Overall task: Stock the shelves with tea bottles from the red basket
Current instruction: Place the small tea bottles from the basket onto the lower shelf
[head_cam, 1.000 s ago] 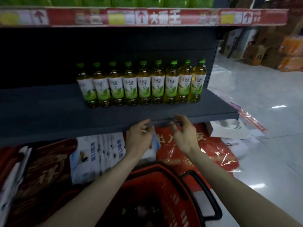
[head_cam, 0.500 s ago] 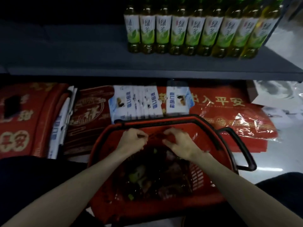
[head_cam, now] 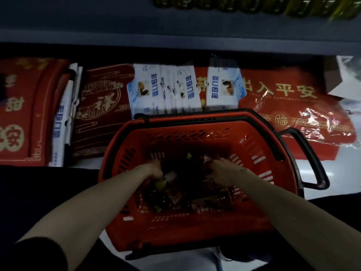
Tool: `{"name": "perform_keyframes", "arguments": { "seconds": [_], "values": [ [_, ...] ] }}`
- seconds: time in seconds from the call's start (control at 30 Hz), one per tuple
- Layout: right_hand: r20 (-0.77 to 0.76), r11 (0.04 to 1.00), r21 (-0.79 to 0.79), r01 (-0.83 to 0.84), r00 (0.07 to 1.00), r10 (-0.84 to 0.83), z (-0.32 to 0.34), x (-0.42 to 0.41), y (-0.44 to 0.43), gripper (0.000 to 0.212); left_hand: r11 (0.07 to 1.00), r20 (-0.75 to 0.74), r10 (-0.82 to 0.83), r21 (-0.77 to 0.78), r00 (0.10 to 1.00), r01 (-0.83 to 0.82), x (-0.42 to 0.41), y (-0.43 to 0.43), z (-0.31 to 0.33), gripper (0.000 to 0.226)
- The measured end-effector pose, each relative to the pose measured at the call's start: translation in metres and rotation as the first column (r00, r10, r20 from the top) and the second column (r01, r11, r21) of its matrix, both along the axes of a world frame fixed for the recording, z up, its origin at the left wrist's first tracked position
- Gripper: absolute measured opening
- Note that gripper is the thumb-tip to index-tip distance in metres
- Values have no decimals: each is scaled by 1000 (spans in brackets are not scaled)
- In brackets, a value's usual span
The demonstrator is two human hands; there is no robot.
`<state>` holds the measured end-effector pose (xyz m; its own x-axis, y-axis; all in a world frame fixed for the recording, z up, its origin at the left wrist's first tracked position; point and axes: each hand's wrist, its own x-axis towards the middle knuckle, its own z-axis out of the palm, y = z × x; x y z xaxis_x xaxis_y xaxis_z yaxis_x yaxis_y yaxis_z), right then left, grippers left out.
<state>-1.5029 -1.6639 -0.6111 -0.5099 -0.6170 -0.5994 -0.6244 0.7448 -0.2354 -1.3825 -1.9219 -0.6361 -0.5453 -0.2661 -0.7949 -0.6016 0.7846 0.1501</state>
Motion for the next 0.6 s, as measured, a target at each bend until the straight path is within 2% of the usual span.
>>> {"name": "perform_keyframes", "arguments": {
  "seconds": [0.1,0.23,0.33,0.4,0.5,0.6],
  "values": [
    [-43,989,97,-110,993,114,1,11,-3,56,999,4,49,5,999,-49,3,2,-28,59],
    [-29,958,212,-191,979,202,1,16,-4,49,987,14,119,105,993,-120,8,9,-55,78],
    [-48,946,209,-246,964,261,-4,22,-3,40,986,2,127,105,992,-127,10,14,-67,79],
    [-58,948,205,-243,964,260,-6,25,-3,33,989,-2,118,86,993,-117,11,16,-75,71],
    [-45,958,190,-214,973,226,-6,29,-4,32,995,32,70,66,997,-72,11,19,-77,61],
    [2,974,164,-157,987,159,-12,26,2,26,995,54,91,45,994,-93,11,20,-75,67]
  ]
}}
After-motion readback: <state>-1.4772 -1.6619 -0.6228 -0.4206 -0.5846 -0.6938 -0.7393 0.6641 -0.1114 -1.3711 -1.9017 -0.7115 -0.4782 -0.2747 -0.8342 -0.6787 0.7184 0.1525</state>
